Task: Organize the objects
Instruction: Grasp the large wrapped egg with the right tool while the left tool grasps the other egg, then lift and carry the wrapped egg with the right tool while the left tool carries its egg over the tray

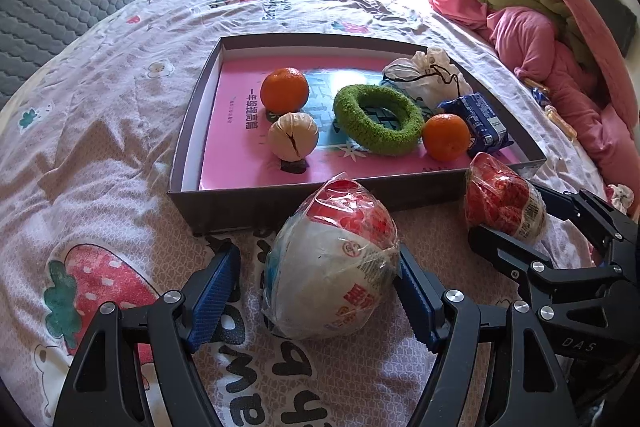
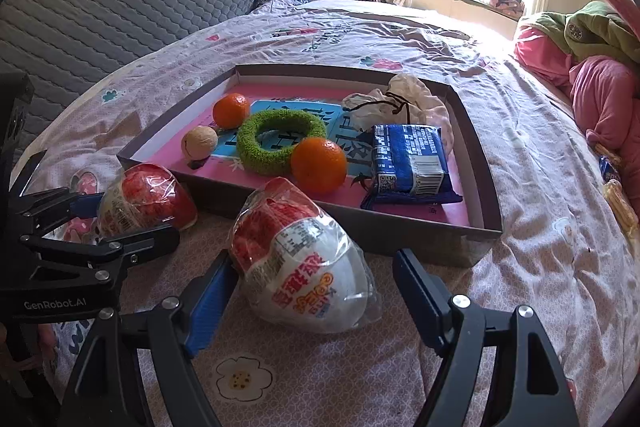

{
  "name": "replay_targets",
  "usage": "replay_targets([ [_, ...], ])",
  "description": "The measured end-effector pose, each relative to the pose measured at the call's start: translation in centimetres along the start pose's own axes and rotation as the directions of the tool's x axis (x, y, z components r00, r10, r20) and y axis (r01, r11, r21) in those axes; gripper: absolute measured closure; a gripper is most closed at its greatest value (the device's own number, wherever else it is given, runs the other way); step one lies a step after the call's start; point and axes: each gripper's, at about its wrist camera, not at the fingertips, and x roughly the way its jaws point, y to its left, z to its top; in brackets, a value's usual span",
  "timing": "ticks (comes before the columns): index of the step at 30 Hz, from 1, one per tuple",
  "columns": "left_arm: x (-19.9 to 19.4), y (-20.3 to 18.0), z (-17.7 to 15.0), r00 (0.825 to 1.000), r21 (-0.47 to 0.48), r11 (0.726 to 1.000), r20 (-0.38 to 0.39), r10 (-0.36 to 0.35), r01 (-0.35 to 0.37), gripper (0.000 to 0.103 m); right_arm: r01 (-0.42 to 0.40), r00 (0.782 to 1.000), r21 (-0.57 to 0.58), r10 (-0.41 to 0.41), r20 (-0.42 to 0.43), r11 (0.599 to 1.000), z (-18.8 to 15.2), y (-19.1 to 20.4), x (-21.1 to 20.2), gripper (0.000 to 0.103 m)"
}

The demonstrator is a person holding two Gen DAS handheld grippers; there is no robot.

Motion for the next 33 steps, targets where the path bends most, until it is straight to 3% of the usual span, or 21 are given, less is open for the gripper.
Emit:
replay_targets([
  [10, 0.9, -0.5, 0.7, 1.0, 0.001, 1.0, -0.003, 0.002, -0.002, 0.026, -0.029, 1.0, 0.037, 0.029, 0.004, 0.999, 0.4, -0.8, 0.8, 0.028],
  [17, 1.1, -1.2, 0.7, 1.0, 0.015, 1.0, -0.002, -0.004, 0.004, 0.026, -0.041, 0.999, 0.04, 0.04, 0.007, 0.998, 0.3, -1.0, 0.7, 0.052],
  [21, 1.0, -1.7, 0.6, 1.0, 0.031, 1.0, 0.0, -0.003, 0.003, 0.031, -0.052, 0.999, 0.044, 0.051, 0.015, 0.998, 0.2, -1.3, 0.5, 0.052],
  [25, 1.0, -2.0, 0.6, 1.0, 0.041, 0.999, 0.004, 0.016, -0.016, 0.045, -0.056, 0.998, 0.043, 0.055, 0.023, 0.997, 0.0, -1.4, 0.3, 0.052],
  [33, 0.0, -2.4, 0.6, 1.0, 0.054, 0.998, 0.022, 0.017, -0.019, 0.045, -0.057, 0.998, 0.044, 0.056, 0.031, 0.997, -0.1, -1.4, 0.0, 0.052],
])
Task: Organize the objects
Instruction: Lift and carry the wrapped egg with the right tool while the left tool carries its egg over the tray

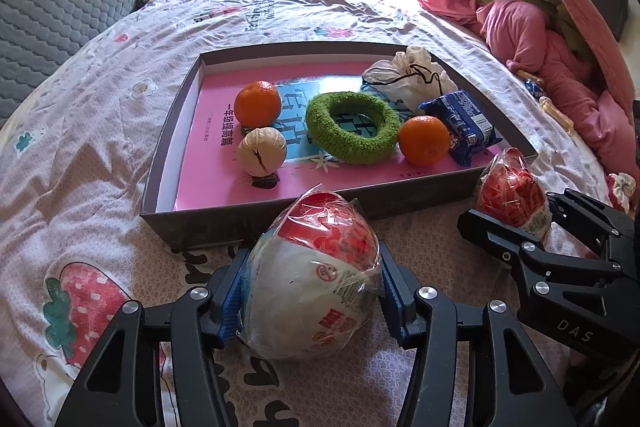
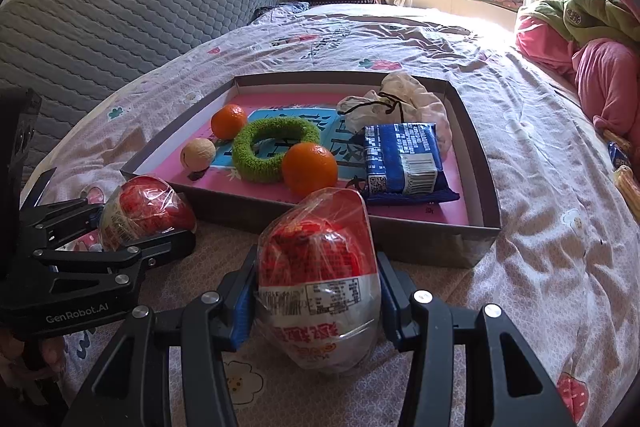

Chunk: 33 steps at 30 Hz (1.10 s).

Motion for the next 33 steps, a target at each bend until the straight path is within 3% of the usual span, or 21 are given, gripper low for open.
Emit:
replay_targets([
  [23, -5.5, -1.0, 1.1, 0.995, 0.024, 0.999, 0.097, 0.021, -0.024, 0.045, 0.006, 0.998, -0.019, -0.004, 0.066, 1.0, 0.3, 0.9, -3.8, 0.052],
  [33, -8.6, -0.6, 3.1, 0.988, 0.032, 0.999, 0.154, 0.028, -0.033, 0.045, 0.029, 0.991, -0.031, -0.025, 0.132, 0.999, 2.4, 1.6, -6.9, 0.052],
])
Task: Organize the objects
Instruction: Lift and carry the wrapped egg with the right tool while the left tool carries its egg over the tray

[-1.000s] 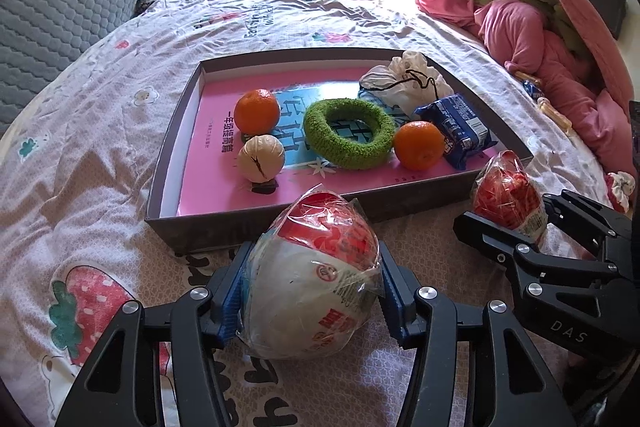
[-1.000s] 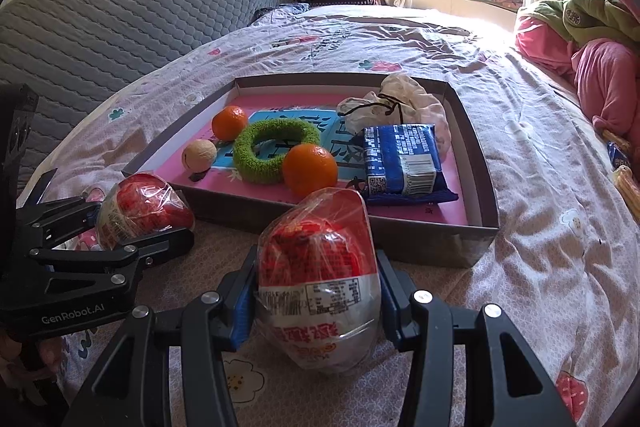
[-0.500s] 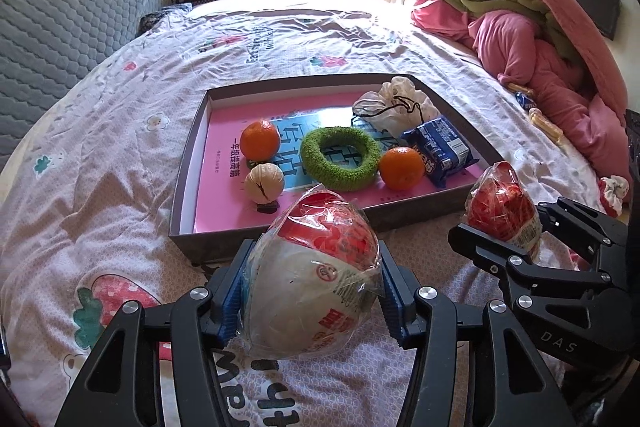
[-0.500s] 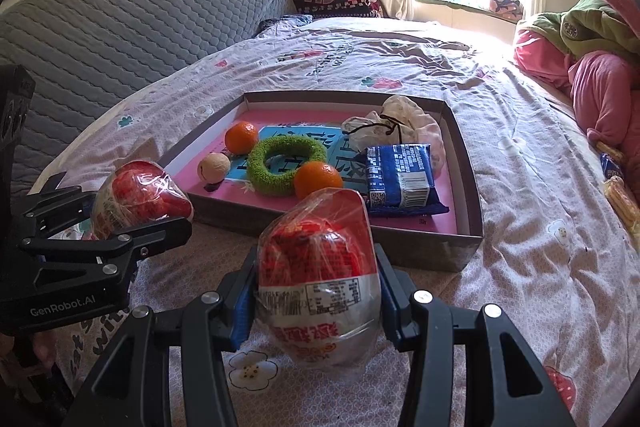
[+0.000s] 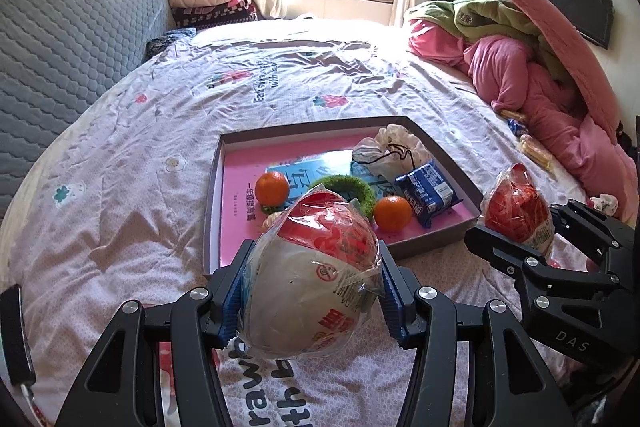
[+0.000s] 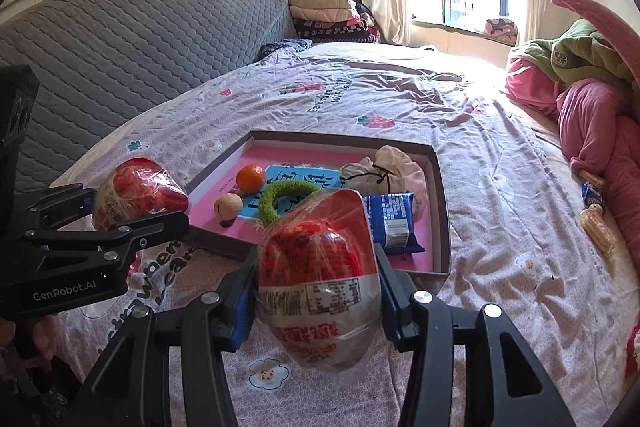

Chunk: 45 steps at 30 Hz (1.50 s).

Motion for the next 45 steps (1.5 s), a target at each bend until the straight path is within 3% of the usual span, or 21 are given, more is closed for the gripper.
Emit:
replay_targets([
  [12, -1.9, 2.8, 5.4, 0.994, -0.004, 0.999, 0.093, 0.051, -0.051, 0.045, 0.009, 0.997, -0.028, -0.007, 0.075, 1.0, 4.7, 0.9, -0.9, 0.052],
  [24, -0.5, 5.2, 7.3, 0.992, -0.017, 0.998, 0.109, 0.065, -0.063, 0.045, 0.01, 0.993, -0.04, -0.005, 0.12, 0.999, 8.3, 2.4, 0.4, 0.052],
  [31, 2.9, 5.7, 6.2, 0.995, -0.016, 0.997, 0.062, 0.077, -0.076, 0.045, 0.01, 0.995, -0.059, -0.004, 0.099, 0.998, 8.3, 3.1, 2.5, 0.052],
  [45, 8.0, 6.3, 2.3, 0.998, -0.017, 0.998, -0.032, 0.063, -0.063, 0.045, -0.003, 1.0, -0.071, 0.003, -0.003, 0.997, 5.0, 3.3, 7.3, 0.052],
])
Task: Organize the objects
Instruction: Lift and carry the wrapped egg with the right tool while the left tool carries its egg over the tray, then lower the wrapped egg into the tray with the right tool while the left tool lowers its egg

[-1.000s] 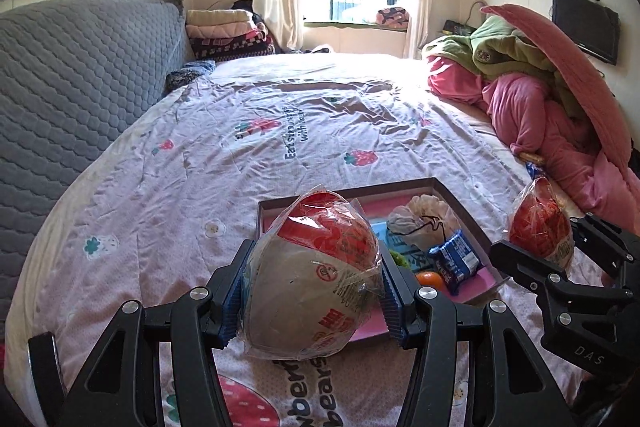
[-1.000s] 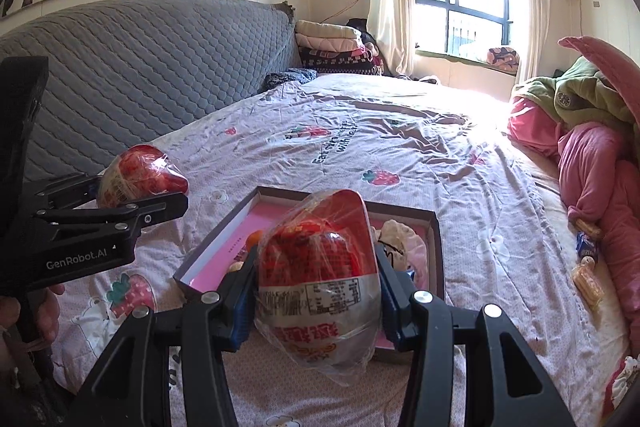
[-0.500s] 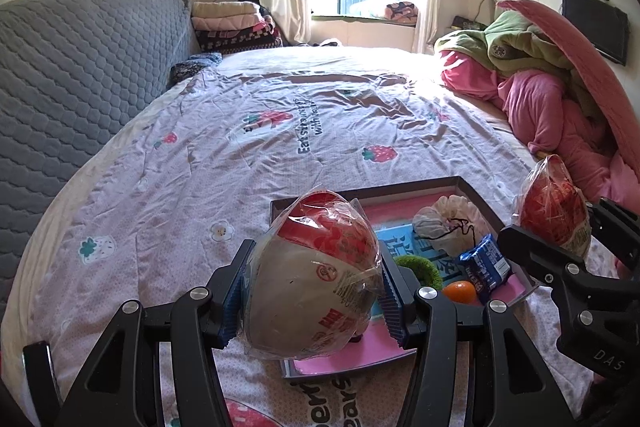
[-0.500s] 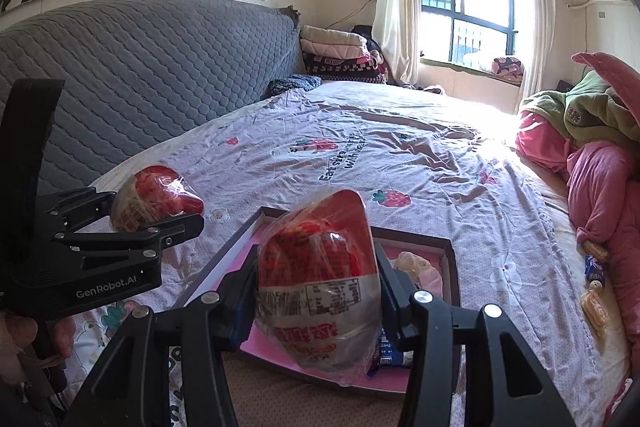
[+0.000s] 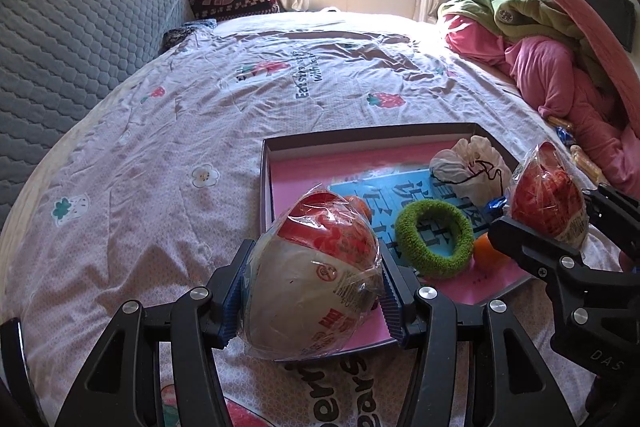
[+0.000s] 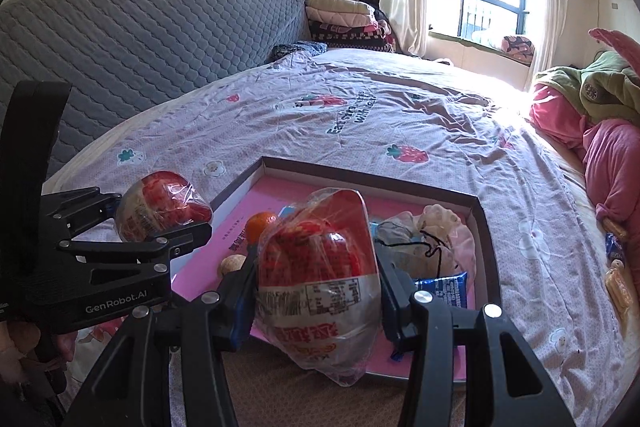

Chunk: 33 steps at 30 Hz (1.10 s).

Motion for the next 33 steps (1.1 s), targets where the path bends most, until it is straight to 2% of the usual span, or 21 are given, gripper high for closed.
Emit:
replay_targets([
  [7, 0.9, -0.3, -0.4, 1.0, -0.009, 1.0, -0.017, -0.007, 0.006, 0.045, -0.004, 0.999, 0.008, 0.004, -0.034, 1.0, -0.9, 0.4, 1.7, 0.052],
  [18, 2.3, -0.4, -0.7, 0.998, -0.023, 0.999, -0.03, -0.047, 0.046, 0.045, -0.004, 0.999, 0.0, 0.004, -0.038, 1.0, -1.3, 0.6, 2.9, 0.052],
  [33, 4.7, -0.1, 0.1, 0.998, -0.047, 0.998, -0.049, -0.046, 0.044, 0.045, 0.004, 0.998, -0.02, -0.005, -0.059, 1.0, -1.9, 0.6, 4.5, 0.052],
])
